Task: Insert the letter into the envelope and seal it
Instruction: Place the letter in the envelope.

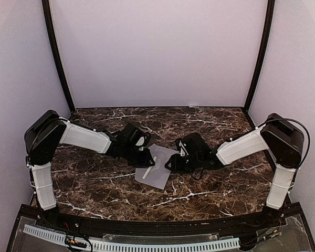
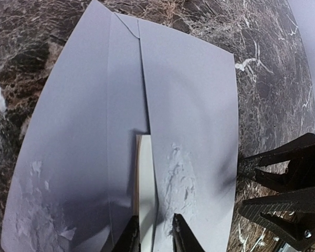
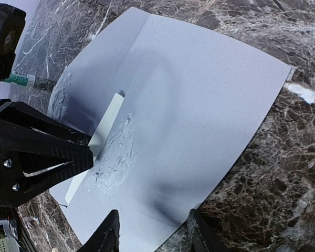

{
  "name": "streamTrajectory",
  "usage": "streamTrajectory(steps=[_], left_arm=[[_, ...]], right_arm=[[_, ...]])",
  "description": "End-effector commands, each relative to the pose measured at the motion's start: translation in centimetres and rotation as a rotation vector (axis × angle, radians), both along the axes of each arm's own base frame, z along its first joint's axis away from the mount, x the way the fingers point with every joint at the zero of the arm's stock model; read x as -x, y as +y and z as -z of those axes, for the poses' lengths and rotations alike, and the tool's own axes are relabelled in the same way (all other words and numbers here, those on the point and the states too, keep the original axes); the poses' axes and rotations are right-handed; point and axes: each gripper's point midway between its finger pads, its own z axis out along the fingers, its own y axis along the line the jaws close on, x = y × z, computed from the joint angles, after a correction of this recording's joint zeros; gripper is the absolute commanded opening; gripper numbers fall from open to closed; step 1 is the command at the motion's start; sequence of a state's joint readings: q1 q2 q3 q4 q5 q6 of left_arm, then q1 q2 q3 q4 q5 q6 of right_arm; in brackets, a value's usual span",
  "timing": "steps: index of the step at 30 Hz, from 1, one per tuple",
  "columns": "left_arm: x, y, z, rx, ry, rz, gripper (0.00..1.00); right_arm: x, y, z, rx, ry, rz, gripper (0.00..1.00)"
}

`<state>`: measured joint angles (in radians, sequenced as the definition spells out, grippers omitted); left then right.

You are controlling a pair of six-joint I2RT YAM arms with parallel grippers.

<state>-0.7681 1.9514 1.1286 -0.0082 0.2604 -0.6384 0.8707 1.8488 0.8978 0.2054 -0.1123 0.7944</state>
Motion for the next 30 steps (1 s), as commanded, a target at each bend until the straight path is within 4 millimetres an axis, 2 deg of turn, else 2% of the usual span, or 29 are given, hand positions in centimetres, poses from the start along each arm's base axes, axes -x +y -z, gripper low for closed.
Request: streamTrajectory(steps=[1, 7, 10, 15, 21, 26, 30], left_arm=[[1.7, -0.6, 0.9, 0.009, 0.049, 0.027, 0.20], [1.8, -0.9, 0.5, 0.011, 0.038, 0.029, 0.20], [1.3, -0.4, 0.1, -0.016, 0.007, 0.014, 0.22], [0.6, 1.0, -0.8, -0.091, -0.044, -0.009, 0.30], [0.6, 1.5, -1.9, -0.101, -0.065, -0.012, 0.40], [0.9, 1.6, -2.0, -0.091, -0.063, -0.012, 0.42], [1.5, 1.5, -1.7, -0.072, -0.042, -0.005, 0.39]], right_arm=[[-0.2, 0.4, 0.4, 0.001, 0.009, -0.005, 0.41], [-0.3, 0.3, 0.1, 0.008, -0.003, -0.002, 0.41], [-0.4, -0.1, -0.4, 0.019, -0.017, 0.005, 0.41], [-0.7, -0.9, -1.7, 0.046, -0.051, 0.023, 0.43], [-0.6, -1.4, -3.2, 0.046, -0.070, 0.027, 0.47], [0.4, -1.2, -3.2, -0.001, -0.032, 0.019, 0.47], [1.3, -1.0, -2.7, -0.039, 0.006, 0.008, 0.47]])
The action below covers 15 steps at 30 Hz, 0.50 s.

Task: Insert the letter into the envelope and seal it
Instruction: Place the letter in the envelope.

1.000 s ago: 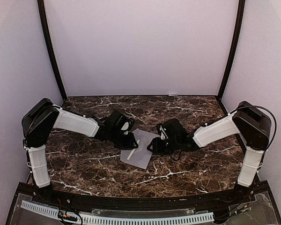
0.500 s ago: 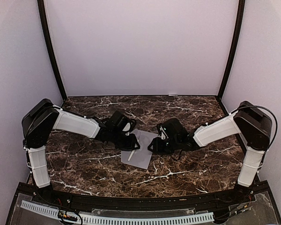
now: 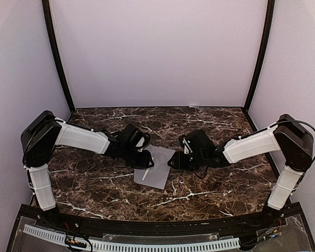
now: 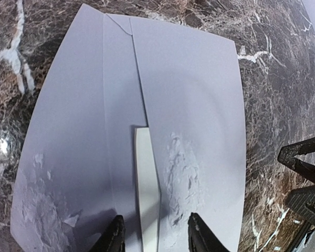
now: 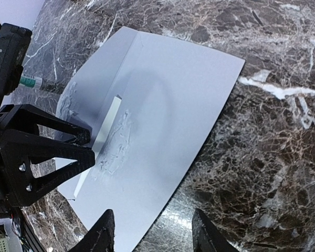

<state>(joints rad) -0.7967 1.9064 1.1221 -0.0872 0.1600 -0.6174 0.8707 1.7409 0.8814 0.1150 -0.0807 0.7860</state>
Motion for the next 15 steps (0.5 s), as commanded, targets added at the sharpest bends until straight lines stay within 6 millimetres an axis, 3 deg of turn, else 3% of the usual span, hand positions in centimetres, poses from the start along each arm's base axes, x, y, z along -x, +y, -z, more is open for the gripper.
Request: streamTrajectory(steps=[1, 15], left_arm=[[1.1, 0.4, -1.2, 0.027, 0.006, 0.008, 0.38], [2.4, 0.9, -0.1, 0.036, 0.043, 0.008, 0.26]], right_arm=[[1.0, 0.4, -0.1, -0.061, 0.036, -0.011, 0.46], [1.8, 1.4, 1.2, -0.080, 0.078, -0.038, 0.41]])
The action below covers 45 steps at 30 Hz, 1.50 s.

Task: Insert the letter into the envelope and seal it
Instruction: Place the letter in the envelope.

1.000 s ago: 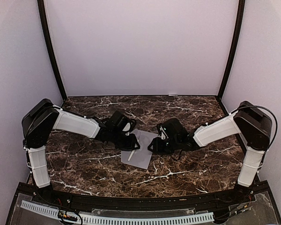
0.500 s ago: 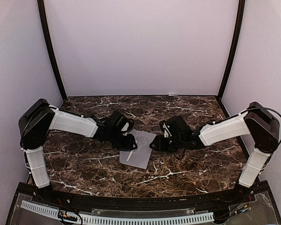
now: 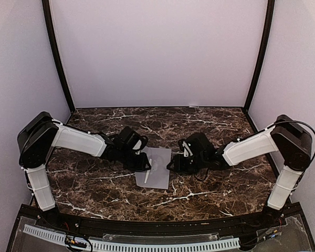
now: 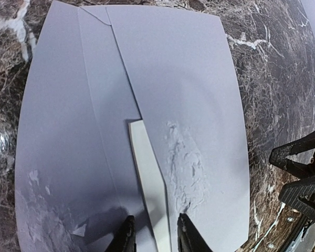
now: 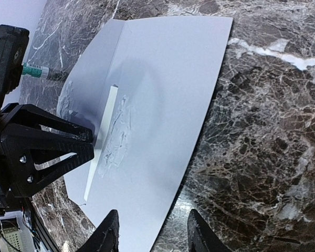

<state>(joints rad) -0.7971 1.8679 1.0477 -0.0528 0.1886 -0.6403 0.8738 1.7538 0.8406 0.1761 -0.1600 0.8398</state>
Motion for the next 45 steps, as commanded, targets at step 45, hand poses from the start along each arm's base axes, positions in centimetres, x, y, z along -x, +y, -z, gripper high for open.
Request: streamTrajectory(steps=[45], left_arm=[[1.6, -1.6, 0.2, 0.058, 0.033, 0.030, 0.18]], right_arm=[[0.3, 1.6, 1.5, -0.021, 0.024, -0.028, 0.35]])
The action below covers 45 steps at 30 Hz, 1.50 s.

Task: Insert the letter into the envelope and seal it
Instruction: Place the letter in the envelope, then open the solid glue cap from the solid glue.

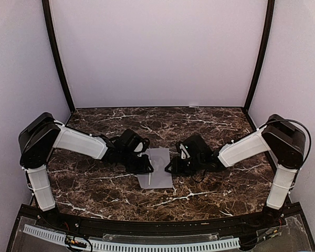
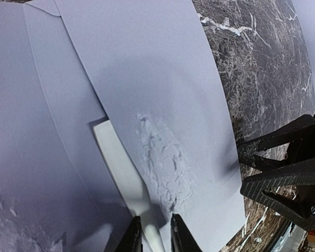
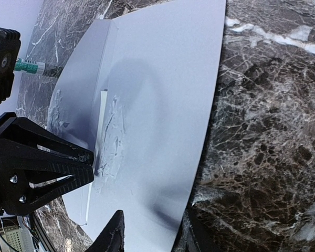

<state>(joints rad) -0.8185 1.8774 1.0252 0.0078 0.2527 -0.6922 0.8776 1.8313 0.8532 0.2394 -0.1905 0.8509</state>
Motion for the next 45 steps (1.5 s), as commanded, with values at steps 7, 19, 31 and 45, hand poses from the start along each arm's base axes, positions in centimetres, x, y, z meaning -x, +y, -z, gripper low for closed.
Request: streamTrajectory(steps=[7, 19, 31, 45], left_arm=[[-1.1, 1.3, -4.2, -0.035, -0.154, -0.025, 0.30], [-3.5, 8.3, -15.0, -0.175, -0.407, -0.068, 0.76], [-8.4, 22.8, -11.4, -0.429, -0.317, -0.248, 0.83], [-9.5, 23.8, -6.9, -0.483, -0.250, -0.211, 0.53]], right_arm=[[-0.7, -1.0, -2.1, 0.041, -0.087, 0.034, 0.44], [-2.3, -5.6, -8.9, 0.123, -0.317, 0.132, 0.72], [-2.6, -8.1, -10.7, 0.116, -0.357, 0.196, 0.81], [-2.4, -7.9, -9.3, 0.116, -0.311, 0.200, 0.77]])
